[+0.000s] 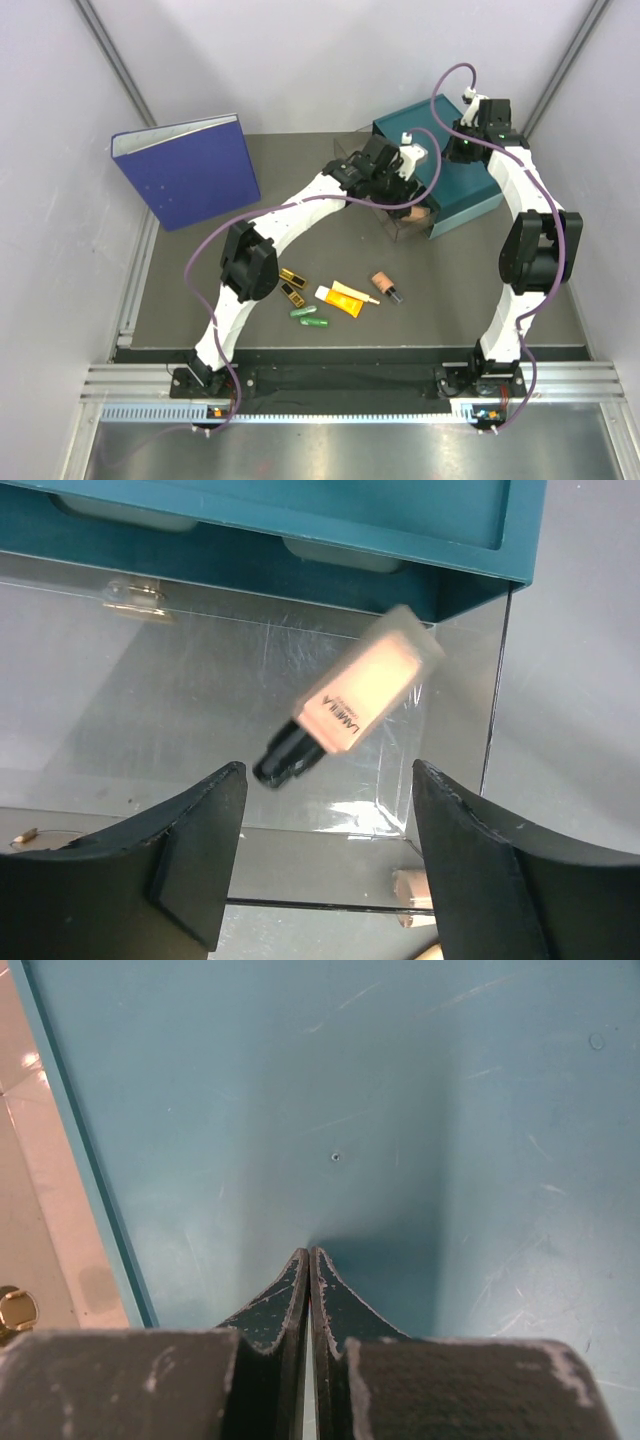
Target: Organize the makeup
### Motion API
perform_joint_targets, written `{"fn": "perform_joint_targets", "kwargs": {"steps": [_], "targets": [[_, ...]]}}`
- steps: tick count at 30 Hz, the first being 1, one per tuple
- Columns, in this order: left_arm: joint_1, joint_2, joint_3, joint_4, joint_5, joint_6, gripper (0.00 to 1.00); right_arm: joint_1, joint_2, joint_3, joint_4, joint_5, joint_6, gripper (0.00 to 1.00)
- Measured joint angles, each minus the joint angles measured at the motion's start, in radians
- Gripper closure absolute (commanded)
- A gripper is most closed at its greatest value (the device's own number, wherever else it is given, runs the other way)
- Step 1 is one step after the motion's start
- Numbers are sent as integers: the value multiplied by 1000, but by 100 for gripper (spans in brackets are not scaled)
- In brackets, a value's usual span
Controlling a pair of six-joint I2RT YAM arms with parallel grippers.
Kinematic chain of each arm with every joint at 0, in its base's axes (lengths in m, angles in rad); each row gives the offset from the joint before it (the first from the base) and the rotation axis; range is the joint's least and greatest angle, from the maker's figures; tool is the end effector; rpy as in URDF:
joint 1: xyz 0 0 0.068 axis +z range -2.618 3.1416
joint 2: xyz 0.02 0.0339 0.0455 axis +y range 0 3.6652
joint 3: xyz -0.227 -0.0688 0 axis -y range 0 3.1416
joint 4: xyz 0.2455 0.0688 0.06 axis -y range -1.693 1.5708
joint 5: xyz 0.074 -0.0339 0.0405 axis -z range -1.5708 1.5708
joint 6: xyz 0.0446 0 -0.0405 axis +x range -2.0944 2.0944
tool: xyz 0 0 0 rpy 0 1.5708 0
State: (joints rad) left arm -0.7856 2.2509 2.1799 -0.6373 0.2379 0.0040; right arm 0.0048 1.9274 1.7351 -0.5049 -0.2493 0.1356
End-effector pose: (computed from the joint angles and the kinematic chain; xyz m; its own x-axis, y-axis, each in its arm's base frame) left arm 0.3468 -0.3618 0.2561 -0.4567 0.4623 -0.7601 0.8157 0.5586 -0.1503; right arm 0.4415 0.0131 0.2629 -0.6624 0.1278 -0.7382 -0.1052 0.9597 0.2606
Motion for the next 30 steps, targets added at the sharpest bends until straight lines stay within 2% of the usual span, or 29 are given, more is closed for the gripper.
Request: {"fn": "perform_joint_targets", "kwargs": {"steps": [7,11,16,22,26,30], "targets": [[0,-1,0,12,-7,6,26,0,0,0,0,-1,0,100],[-1,-34,-27,21,5,19,22,0,0,0,0,0,0,100],[-1,-218,-212,40,14,68,17,0,0,0,0,-1,0,100],[-1,-454,-423,40,71,147,19,0,0,0,0,-1,0,100],[-1,-500,-499,20,134,170,24,0,0,0,0,-1,0,100],[-4,-472,-546,-31,171,183,21,0,0,0,0,-1,0,100]]}}
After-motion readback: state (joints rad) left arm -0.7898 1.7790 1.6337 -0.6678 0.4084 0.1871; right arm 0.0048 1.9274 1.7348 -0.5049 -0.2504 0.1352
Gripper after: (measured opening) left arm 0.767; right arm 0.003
